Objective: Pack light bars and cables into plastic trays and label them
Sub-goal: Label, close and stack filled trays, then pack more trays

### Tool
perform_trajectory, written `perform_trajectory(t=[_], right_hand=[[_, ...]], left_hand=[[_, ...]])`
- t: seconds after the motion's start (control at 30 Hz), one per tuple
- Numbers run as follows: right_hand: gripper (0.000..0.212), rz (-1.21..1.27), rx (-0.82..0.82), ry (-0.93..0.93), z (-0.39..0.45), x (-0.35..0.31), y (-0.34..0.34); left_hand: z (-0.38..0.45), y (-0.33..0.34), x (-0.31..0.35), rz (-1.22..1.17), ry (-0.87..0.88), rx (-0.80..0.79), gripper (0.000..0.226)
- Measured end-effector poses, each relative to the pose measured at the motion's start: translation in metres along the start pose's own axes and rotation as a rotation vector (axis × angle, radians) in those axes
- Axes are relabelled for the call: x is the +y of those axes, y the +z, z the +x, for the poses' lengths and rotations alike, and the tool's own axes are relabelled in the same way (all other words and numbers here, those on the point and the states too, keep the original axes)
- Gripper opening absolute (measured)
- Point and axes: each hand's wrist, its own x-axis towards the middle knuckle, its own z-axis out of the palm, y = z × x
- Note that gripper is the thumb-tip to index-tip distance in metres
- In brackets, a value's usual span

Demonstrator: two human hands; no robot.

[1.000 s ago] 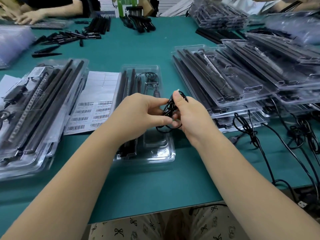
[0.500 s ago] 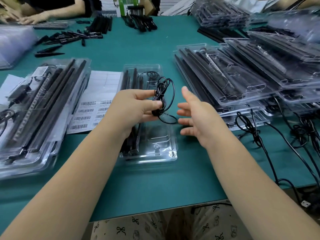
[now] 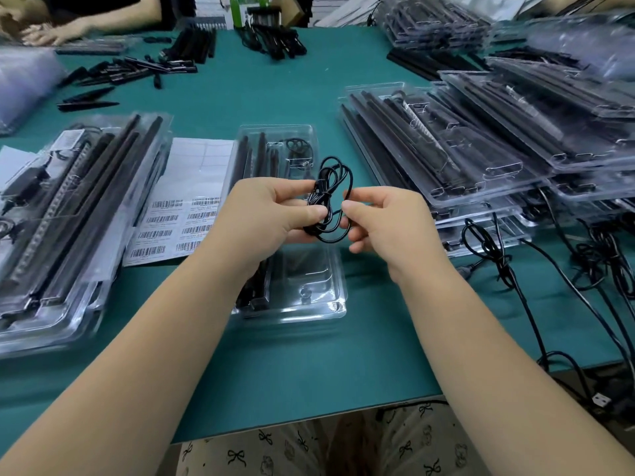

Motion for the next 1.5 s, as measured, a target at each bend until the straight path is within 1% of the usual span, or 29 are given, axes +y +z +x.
perform_trajectory(t=[0.07,0.1,0.13,0.17,0.23,0.27,0.3,0.33,0.4,0.47,0.5,0.6,0.63,0.67,0.7,0.73,0.77,0.8,0.83,0.9,0.97,1.03,1.1,1.2,1.27,1.37,1.43,1.5], right_hand=[[0.013,-0.049,0.029,-0.013,0.001,0.002,0.001],[0.011,-0.094,0.045,-0.033,0.0,0.003,0.002],[0.014,-0.126,0.062,-0.05,0.0,0.003,0.002],[0.023,-0.131,0.076,-0.048,0.0,0.002,0.003],[0.038,-0.051,0.069,0.027,-0.003,-0.003,0.003],[0.045,-0.014,0.051,0.066,-0.004,-0.005,0.003],[0.051,-0.01,0.027,0.086,-0.004,-0.006,0.002],[0.053,-0.024,0.01,0.087,-0.004,-0.006,0.001],[0.048,-0.037,0.008,0.084,-0.003,-0.005,0.0],[0.05,-0.061,0.035,0.102,-0.001,-0.003,-0.002],[0.052,-0.123,0.049,0.093,0.001,-0.003,-0.002],[0.047,-0.428,0.079,0.004,0.001,-0.001,-0.001],[0.047,-0.493,0.072,-0.02,0.0,0.0,0.0],[0.045,-0.518,0.054,-0.036,0.001,0.001,0.001],[0.042,-0.527,0.041,-0.04,0.002,0.003,0.002],[0.041,-0.537,0.037,-0.037,0.002,0.004,0.002],[0.042,-0.548,0.033,-0.026,0.002,0.004,0.002],[0.043,-0.55,0.022,-0.007,0.003,0.005,0.001],[0.043,-0.534,0.007,0.02,0.003,0.006,0.001],[0.043,-0.451,-0.018,0.08,0.003,0.006,0.001],[0.036,-0.311,-0.027,0.118,0.003,0.005,0.002],[0.031,-0.216,-0.031,0.115,0.001,0.003,0.003],[0.032,-0.187,-0.044,0.094,-0.002,0.002,0.005],[0.034,-0.268,-0.083,0.023,-0.006,0.0,0.009],[0.034,-0.338,-0.123,-0.008,-0.008,-0.001,0.01],[0.03,-0.441,-0.096,-0.079,-0.009,0.0,0.013],[0.044,-0.532,-0.059,-0.121,-0.013,0.001,0.018],[0.038,-0.63,-0.08,-0.153,-0.017,0.004,0.025]], left_hand=[[-0.001,0.002,-0.001,0.061,0.017,0.033,0.035],[-0.001,0.003,-0.002,0.14,0.035,0.064,0.038],[-0.002,0.005,-0.003,0.267,0.068,0.095,0.041],[-0.003,0.007,-0.003,0.424,0.117,0.116,0.044],[-0.01,0.015,0.0,0.695,0.23,0.13,0.045],[-0.013,0.019,0.001,0.772,0.275,0.126,0.044],[-0.015,0.023,0.002,0.828,0.317,0.119,0.04],[-0.017,0.026,0.002,0.884,0.357,0.108,0.034],[-0.02,0.033,0.003,0.973,0.413,0.079,0.024],[-0.022,0.034,0.005,0.982,0.417,0.014,0.024],[-0.023,0.032,0.006,1.004,0.402,-0.041,0.026],[-0.023,0.022,0.011,1.122,0.295,-0.275,0.043],[-0.025,0.019,0.013,1.13,0.24,-0.351,0.053],[-0.028,0.017,0.013,1.157,0.202,-0.395,0.065],[-0.033,0.017,0.011,1.239,0.182,-0.399,0.079],[-0.038,0.017,0.009,1.366,0.163,-0.36,0.093],[-0.045,0.018,0.006,1.485,0.124,-0.287,0.105],[-0.051,0.017,0.002,1.548,0.079,-0.213,0.112],[-0.056,0.016,-0.001,1.544,0.042,-0.165,0.112],[-0.064,0.012,-0.008,1.404,0.022,-0.116,0.107],[-0.07,0.008,-0.011,1.224,0.05,-0.041,0.101],[-0.072,0.005,-0.013,1.022,0.132,0.055,0.093],[-0.072,0.004,-0.014,0.856,0.238,0.126,0.081],[-0.069,0.0,-0.013,0.694,0.265,0.197,0.08],[-0.068,-0.001,-0.014,0.677,0.281,0.199,0.079],[-0.068,0.0,-0.013,0.712,0.317,0.174,0.075],[-0.067,0.003,-0.012,0.748,0.314,0.161,0.071],[-0.068,0.005,-0.011,0.783,0.283,0.158,0.074]])
